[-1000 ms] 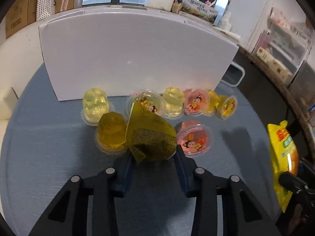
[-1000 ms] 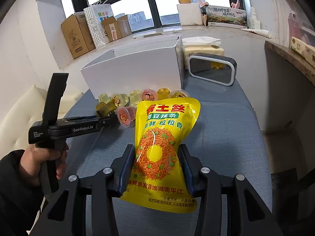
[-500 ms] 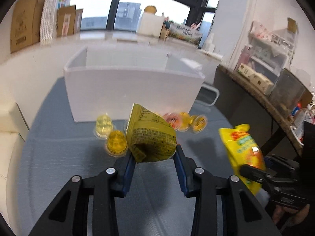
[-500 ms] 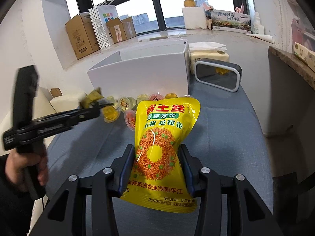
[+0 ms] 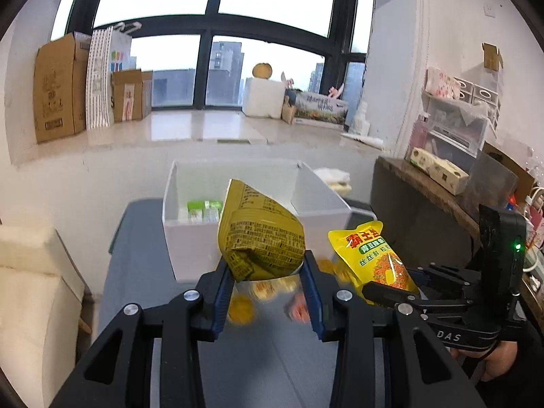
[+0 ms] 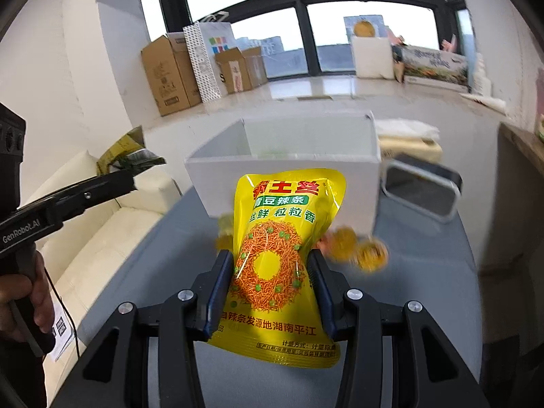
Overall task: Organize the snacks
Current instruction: 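Lower both held bags into the white box and open both tools, then withdraw both tools from the box back toward the jelly cups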
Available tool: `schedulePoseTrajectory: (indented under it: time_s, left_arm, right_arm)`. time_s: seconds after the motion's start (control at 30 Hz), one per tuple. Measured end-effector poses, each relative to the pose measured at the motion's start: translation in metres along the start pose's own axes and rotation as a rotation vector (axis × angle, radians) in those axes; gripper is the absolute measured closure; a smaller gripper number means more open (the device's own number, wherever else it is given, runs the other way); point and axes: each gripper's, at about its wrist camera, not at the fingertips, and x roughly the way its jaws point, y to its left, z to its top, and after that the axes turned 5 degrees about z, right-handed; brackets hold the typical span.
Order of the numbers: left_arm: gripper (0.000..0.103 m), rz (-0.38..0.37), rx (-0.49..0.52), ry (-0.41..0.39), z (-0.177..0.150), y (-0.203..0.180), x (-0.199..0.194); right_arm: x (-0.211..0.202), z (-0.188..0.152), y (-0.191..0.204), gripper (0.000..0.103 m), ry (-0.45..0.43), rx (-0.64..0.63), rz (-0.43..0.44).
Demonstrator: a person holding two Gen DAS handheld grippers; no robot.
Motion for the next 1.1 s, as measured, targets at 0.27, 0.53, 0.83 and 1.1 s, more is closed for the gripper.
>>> schedulePoseTrajectory:
  time_s: [0.27,0.53,0.83,1.1]
  left_arm:
    - [0.061,-0.007,-0.011,0.020,0.049,0.021,0.068]
    - [0.011,0.049,-0.068,0.110,0.073,0.057,0.155]
    - [0.000,0.073,-0.027,0.147,0.054,0.062,0.164]
    - [0.000,0.027,0.002,0.120,0.030,0.035,0.115]
  right_arm:
    - [0.026,0.072,-0.013,0.053,-0.052,0.020,0.022]
    - [0.087,0.130,-0.048,0.008,0.008,0.050,-0.035]
    - [0.083,0.126,-0.076,0.000,-0.041,0.109,-0.103]
    - [0.043,0.096,-0.058,0.000,-0.070,0.062,-0.075]
